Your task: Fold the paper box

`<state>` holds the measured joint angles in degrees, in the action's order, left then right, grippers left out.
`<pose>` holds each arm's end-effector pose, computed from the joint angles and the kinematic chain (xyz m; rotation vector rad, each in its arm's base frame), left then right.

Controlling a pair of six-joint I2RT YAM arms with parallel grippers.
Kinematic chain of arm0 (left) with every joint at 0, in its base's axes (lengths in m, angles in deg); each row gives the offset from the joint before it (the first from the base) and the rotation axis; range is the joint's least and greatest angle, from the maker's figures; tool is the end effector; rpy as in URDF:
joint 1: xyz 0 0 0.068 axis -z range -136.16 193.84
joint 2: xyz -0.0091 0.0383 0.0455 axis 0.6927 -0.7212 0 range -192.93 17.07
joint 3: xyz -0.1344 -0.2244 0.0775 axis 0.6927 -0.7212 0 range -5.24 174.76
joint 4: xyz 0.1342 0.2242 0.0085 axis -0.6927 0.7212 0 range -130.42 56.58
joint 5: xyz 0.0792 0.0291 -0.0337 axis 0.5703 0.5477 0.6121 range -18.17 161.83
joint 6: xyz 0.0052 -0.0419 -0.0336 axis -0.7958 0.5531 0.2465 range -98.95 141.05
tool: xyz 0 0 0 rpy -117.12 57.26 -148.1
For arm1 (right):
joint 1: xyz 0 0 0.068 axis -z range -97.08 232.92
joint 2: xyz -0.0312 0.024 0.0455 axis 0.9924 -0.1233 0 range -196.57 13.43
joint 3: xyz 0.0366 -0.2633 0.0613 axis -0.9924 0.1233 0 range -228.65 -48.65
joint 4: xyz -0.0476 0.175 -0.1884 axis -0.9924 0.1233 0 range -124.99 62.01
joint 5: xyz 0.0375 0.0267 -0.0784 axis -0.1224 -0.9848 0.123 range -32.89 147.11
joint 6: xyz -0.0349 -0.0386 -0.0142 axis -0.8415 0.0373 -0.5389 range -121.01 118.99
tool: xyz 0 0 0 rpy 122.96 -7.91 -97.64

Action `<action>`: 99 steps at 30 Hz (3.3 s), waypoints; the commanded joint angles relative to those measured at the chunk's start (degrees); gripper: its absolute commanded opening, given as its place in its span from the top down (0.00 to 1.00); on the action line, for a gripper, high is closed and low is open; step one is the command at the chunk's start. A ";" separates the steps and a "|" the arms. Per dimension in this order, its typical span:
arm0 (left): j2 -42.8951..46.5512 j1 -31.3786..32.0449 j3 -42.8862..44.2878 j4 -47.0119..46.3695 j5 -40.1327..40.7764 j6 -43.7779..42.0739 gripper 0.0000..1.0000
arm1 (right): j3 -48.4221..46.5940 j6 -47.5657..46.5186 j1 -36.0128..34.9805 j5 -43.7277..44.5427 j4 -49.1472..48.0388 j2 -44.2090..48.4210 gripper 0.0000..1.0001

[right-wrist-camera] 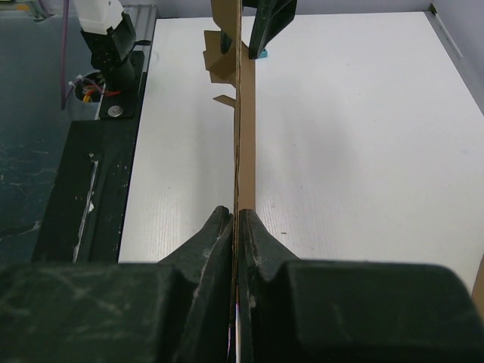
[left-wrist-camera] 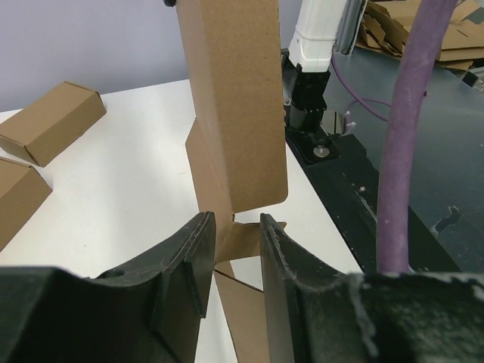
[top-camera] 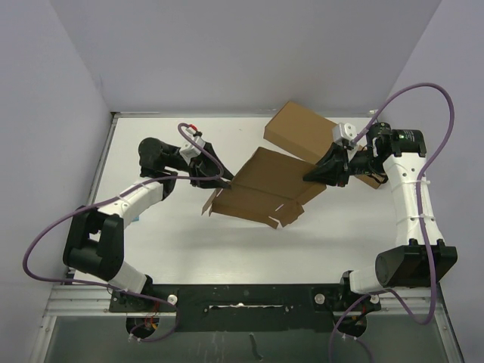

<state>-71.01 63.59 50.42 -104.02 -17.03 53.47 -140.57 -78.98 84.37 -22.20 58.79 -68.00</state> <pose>0.2836 -0.1395 0.3352 1.4303 1.0485 -1.4679 0.2209 0.0294 0.3982 -1.2539 1.4403 1.1448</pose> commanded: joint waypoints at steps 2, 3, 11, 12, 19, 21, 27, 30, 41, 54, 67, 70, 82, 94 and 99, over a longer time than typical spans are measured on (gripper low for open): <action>-1.18 0.66 2.68 -3.33 -1.75 0.33 0.72 | -2.30 -0.25 0.26 -4.52 2.11 -0.38 1.00; -1.28 0.83 2.70 -3.45 -1.63 0.29 0.72 | -2.30 -0.25 0.23 -4.54 2.07 -0.38 1.00; -2.38 2.01 2.96 -5.18 -0.33 0.60 0.72 | -2.29 -0.01 0.30 -5.06 2.11 -0.26 1.00; -2.51 2.23 3.03 -5.36 -0.20 0.61 0.73 | -2.22 0.02 0.30 -5.07 2.08 -0.30 1.00; -3.36 2.58 3.85 -6.86 0.53 2.06 0.85 | -2.04 -0.07 0.31 -5.16 1.98 -0.30 1.00; -3.50 2.58 4.02 -7.05 0.56 2.49 0.90 | -1.90 -0.16 0.37 -5.16 2.02 -0.35 1.00; -3.77 2.57 3.98 -7.92 0.75 3.54 1.00 | -1.32 -0.42 0.95 -5.41 1.98 -0.59 1.00; -3.92 2.55 3.95 -8.29 0.82 4.00 1.00 | -1.09 -0.47 1.71 -5.82 1.94 -1.03 1.00; -3.10 -1.47 1.55 -14.58 9.91 14.06 0.50 | 1.97 2.68 4.23 -6.43 -0.88 -0.97 1.00; 23.42 -16.01 -15.06 28.90 34.94 1.46 0.34 | 19.79 44.61 4.95 1.37 -40.29 5.72 1.00; 28.35 -12.07 -20.17 49.22 51.62 -7.24 0.44 | 9.54 42.72 4.87 4.55 -33.77 -10.66 1.00; 25.76 -9.74 -19.88 51.57 55.93 -7.43 0.44 | 7.99 40.53 4.62 4.47 -31.49 -13.16 1.00; 19.40 -7.32 -22.66 46.03 57.74 3.59 0.53 | 14.44 46.77 4.90 5.15 -40.93 -13.74 1.00; 20.78 13.48 -23.75 30.51 75.61 28.66 0.47 | 19.98 76.75 8.18 -4.53 -63.68 -8.10 1.00; 16.08 22.08 -17.33 28.63 86.18 30.11 0.40 | 20.13 92.09 8.25 -4.46 -72.21 -4.92 1.00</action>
<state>-51.77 81.14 26.95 -67.80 57.79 79.15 -120.11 -3.93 92.70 -22.37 -1.10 -78.27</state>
